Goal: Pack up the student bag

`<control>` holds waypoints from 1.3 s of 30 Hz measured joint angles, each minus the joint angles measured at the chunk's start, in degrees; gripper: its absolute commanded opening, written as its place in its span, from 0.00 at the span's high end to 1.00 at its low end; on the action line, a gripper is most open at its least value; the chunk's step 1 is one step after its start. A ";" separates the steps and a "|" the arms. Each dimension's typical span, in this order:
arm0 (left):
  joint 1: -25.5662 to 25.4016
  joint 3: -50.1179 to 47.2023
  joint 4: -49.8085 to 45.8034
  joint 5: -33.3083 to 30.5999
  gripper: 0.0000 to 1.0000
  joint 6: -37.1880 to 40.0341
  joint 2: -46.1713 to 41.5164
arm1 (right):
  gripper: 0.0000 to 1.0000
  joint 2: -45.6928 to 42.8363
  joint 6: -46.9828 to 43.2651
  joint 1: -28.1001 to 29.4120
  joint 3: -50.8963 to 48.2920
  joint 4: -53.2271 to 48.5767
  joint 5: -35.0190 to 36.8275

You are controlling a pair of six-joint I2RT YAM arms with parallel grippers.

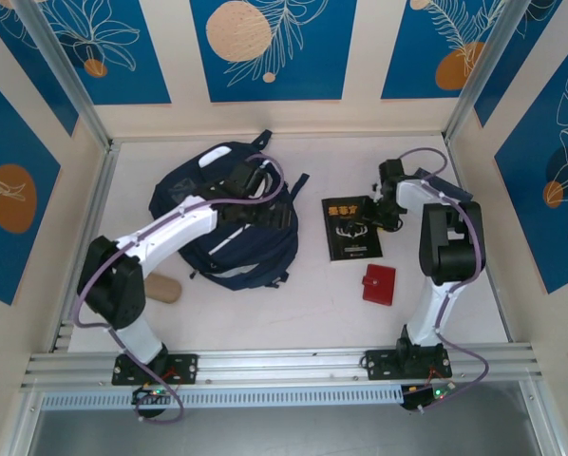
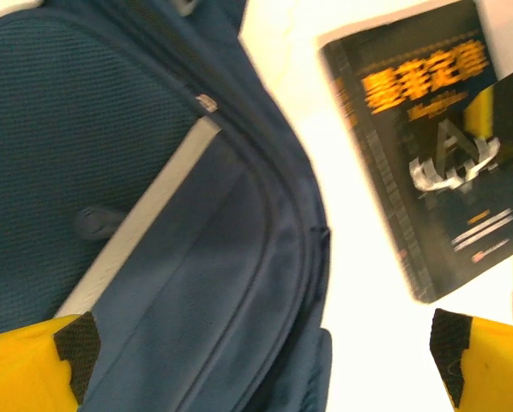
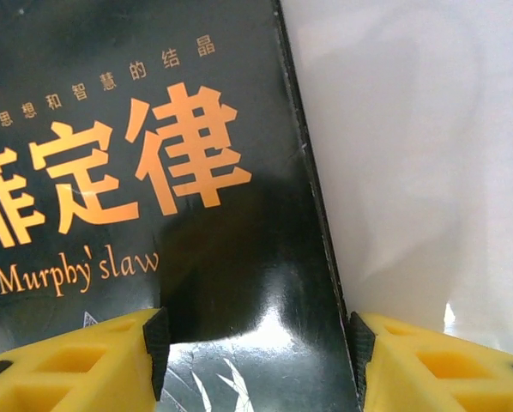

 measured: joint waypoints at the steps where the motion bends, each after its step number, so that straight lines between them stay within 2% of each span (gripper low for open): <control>1: -0.55 1.11 -0.02 0.44 0.05 -0.63 1.03 | 0.42 0.00 -0.02 0.81 0.00 -0.28 -0.48; 4: -2.62 4.59 0.09 1.66 0.12 -2.45 4.61 | 0.41 0.00 0.02 2.36 -0.22 -1.07 -2.21; 9: -6.12 11.19 -0.50 3.10 0.33 -5.90 12.02 | 0.40 -1.05 0.31 1.97 -1.68 -1.03 -3.21; 14: -8.83 15.45 -0.70 3.28 0.43 -9.73 17.97 | 0.43 -2.27 0.72 1.64 -3.52 -1.07 -4.02; 24: -11.17 22.86 -6.43 -2.54 0.47 -11.93 26.71 | 0.50 -3.37 1.27 1.38 -5.22 -0.68 -4.98; 32: -11.30 25.99 -8.46 -2.60 0.48 -11.76 32.24 | 0.50 -3.37 1.33 1.33 -5.27 -1.03 -6.01; 39: -11.39 26.95 -9.49 -2.80 0.51 -11.39 33.20 | 0.52 -3.41 1.31 1.36 -5.40 -1.18 -7.21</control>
